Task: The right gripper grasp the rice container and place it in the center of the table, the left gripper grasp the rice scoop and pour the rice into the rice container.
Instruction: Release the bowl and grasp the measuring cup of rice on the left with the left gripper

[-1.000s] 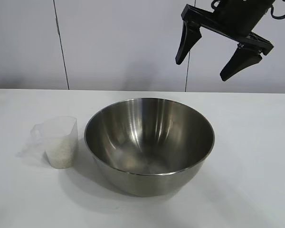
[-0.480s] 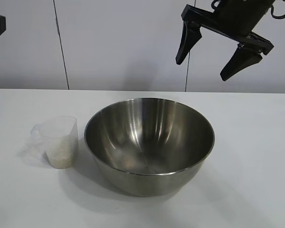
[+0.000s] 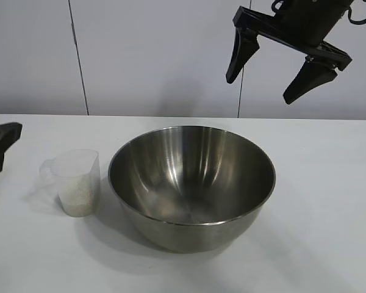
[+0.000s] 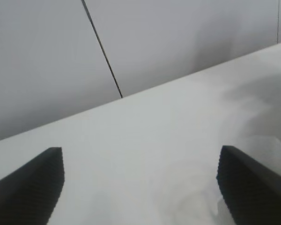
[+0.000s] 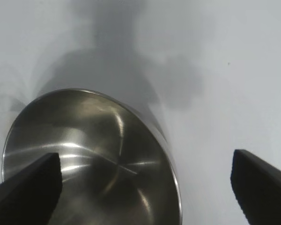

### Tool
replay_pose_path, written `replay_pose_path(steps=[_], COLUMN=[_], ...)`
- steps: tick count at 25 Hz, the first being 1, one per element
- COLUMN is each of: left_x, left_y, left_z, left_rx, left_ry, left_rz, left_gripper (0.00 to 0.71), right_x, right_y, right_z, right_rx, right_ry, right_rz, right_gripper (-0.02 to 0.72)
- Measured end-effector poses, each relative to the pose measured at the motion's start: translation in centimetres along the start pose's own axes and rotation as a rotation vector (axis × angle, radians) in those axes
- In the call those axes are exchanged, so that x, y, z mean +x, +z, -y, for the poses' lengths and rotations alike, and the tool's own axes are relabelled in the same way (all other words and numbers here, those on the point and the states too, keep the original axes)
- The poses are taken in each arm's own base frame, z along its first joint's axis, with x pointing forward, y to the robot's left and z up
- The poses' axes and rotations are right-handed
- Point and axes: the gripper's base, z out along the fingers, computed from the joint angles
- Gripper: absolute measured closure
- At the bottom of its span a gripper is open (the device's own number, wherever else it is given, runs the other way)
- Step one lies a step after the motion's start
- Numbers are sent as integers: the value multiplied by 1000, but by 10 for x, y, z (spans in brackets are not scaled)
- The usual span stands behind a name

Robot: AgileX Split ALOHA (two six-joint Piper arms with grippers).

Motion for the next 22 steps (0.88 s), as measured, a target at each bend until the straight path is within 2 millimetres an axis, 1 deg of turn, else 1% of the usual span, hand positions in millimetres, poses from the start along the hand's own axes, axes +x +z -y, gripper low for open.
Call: replay_pose_path(steps=[2, 5, 9, 13, 17, 22], left_x=[16, 34, 44, 54, 58, 49], left_y=[5, 8, 13, 25, 35, 48], left_z=[6, 12, 15, 20, 23, 22], left_rx=[25, 47, 57, 63, 64, 50], left_ry=[-8, -16, -22, -30, -39, -46], left_rz=[-76, -157, -200, -226, -232, -182], left_gripper=[74, 79, 106, 112, 114, 116], right_x=[0, 0, 0, 0, 0, 0], right_y=[0, 0, 0, 0, 0, 0], right_z=[0, 0, 0, 0, 0, 0], right_rx=[0, 0, 0, 0, 3, 5], right_ry=[0, 0, 0, 0, -2, -3], right_rz=[-2, -2, -2, -2, -2, 0], right_gripper=[24, 24, 24, 24, 24, 24])
